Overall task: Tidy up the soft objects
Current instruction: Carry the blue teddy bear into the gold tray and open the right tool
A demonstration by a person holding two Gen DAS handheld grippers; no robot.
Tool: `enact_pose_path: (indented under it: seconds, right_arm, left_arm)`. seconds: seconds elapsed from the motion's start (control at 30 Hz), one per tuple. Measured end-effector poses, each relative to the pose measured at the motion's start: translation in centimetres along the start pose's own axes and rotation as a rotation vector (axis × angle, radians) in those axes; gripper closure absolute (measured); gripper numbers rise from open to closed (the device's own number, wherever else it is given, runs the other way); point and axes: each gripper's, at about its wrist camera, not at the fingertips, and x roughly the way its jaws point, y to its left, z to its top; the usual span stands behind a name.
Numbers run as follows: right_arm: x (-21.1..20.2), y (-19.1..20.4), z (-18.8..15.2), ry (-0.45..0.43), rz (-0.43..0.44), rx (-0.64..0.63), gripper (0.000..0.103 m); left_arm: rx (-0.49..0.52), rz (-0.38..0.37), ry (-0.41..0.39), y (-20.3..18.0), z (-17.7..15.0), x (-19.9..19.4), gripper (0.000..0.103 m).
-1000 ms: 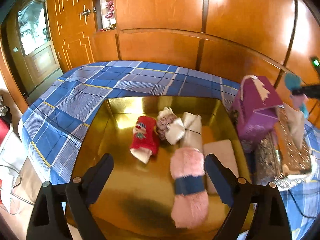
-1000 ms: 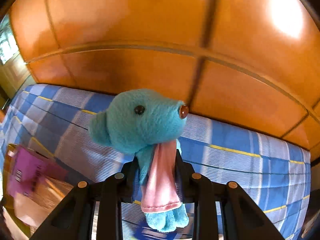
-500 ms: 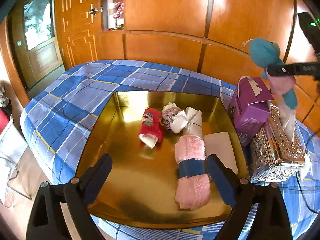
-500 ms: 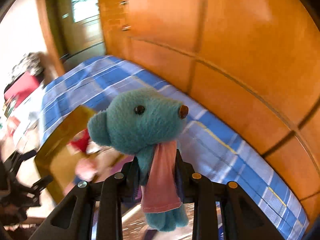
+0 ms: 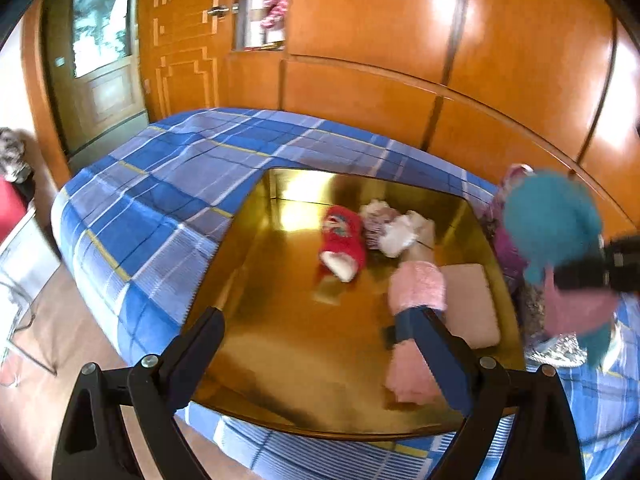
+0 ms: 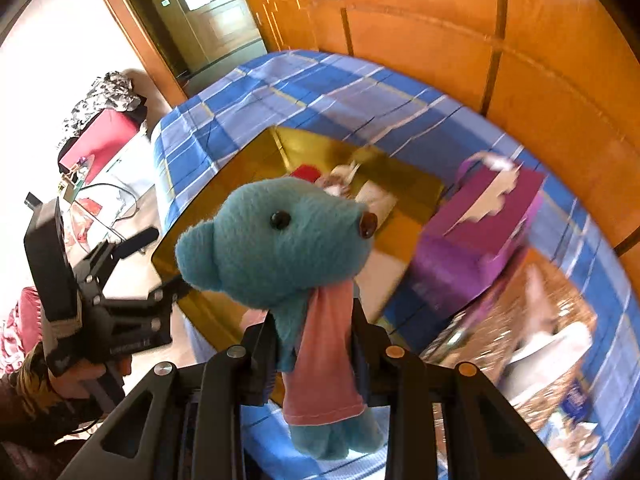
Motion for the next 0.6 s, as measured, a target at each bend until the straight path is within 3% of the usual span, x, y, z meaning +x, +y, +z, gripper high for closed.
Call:
enact_pose_path:
  seconds: [0.1,0.27,0.37,0.47,0.6]
  right_arm:
    - [1.9,0.6,-0.6,0.028,0.006,0.028,0.073]
    - [5.0,0.7,-0.3,0.005,-0.068,0.111,0.071]
    - [6.5,-0.1,0.5,-0.035,-0.128,0.185,0.061]
    - [7.1,-1.0,0.6,-0.057,-0.1,0.246,0.054]
    - [6.6,-1.0,-0.3,-0.084,-0.078,0.263,0.037]
  left_arm:
    - [-0.045,0.01,0.006,1.2,0.1,0.1,0.007]
    - [-0.061,0.026,0.012,2.1,0.0,0.4,0.007]
    - [-0.056,0.01,0.018,1.8,-0.3,0.4,0.007]
    - [-0.039,-0.006,0.025,1.3,-0.5,0.5,0.007]
    - [-0.016,-0.023,0.045,0.6,-0.9,0.9,0.007]
